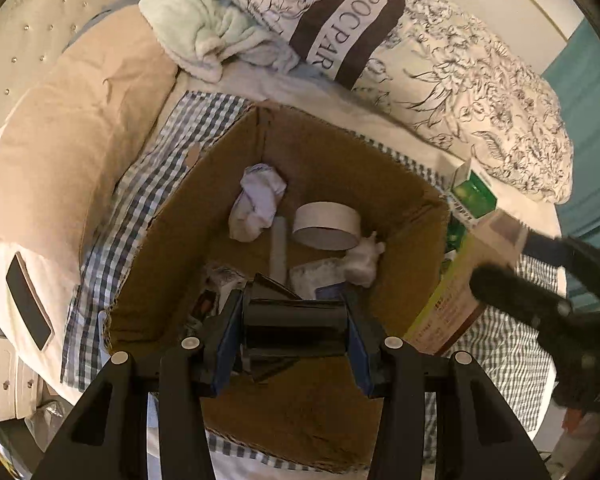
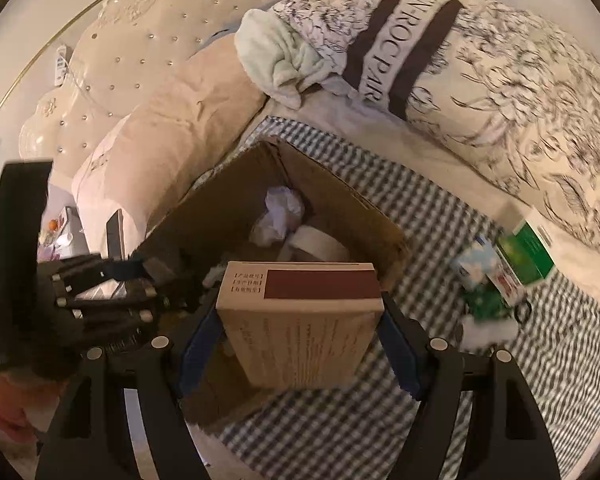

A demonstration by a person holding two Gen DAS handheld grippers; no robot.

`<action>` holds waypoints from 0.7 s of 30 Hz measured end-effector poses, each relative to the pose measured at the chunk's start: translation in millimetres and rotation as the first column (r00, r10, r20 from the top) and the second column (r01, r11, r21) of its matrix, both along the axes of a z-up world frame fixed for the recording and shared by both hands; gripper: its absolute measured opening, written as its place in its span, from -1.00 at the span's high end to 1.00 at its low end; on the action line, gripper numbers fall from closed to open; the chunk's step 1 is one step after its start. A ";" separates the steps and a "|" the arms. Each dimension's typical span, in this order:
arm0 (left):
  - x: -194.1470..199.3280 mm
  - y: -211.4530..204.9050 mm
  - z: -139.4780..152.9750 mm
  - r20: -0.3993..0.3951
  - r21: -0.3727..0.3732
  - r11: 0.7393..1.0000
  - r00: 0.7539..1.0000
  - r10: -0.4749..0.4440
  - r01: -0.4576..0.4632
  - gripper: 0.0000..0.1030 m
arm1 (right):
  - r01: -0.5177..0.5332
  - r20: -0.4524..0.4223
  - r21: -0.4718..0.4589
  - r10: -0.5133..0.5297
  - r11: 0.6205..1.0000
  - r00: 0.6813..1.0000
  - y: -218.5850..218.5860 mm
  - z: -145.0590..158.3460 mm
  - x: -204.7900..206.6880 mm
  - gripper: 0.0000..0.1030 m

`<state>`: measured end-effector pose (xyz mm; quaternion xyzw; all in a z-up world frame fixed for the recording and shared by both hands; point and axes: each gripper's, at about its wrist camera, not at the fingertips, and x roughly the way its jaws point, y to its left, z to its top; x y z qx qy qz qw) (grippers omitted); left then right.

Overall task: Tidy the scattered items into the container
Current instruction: 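Open both tools to drop the pouch and amoxicillin box into the box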

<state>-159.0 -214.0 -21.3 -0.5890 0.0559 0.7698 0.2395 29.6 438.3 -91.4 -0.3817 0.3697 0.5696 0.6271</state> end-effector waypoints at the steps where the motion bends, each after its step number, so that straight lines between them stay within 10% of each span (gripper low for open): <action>1: -2.3 -0.8 -2.7 0.005 0.001 1.000 1.000 0.001 -0.001 0.07 | -0.001 -0.003 -0.002 0.001 1.000 1.000 6.0 -1.4 0.0 -0.44; 7: -16.7 -1.8 -14.2 0.034 -0.006 1.000 0.999 0.001 -0.001 -0.06 | -0.018 -0.007 -0.007 0.018 1.000 1.000 26.1 -8.2 -4.5 -0.45; 10: -17.7 4.2 -15.9 0.044 -0.033 0.999 0.999 -0.022 0.024 -0.60 | -0.003 -0.022 -0.007 0.003 1.000 1.000 30.0 -8.3 -2.9 -0.47; 21: -5.9 36.6 -2.0 -0.012 -0.065 0.993 0.995 -0.097 0.096 -0.62 | 0.048 0.004 0.091 -0.049 0.995 0.999 9.9 24.8 16.7 -0.57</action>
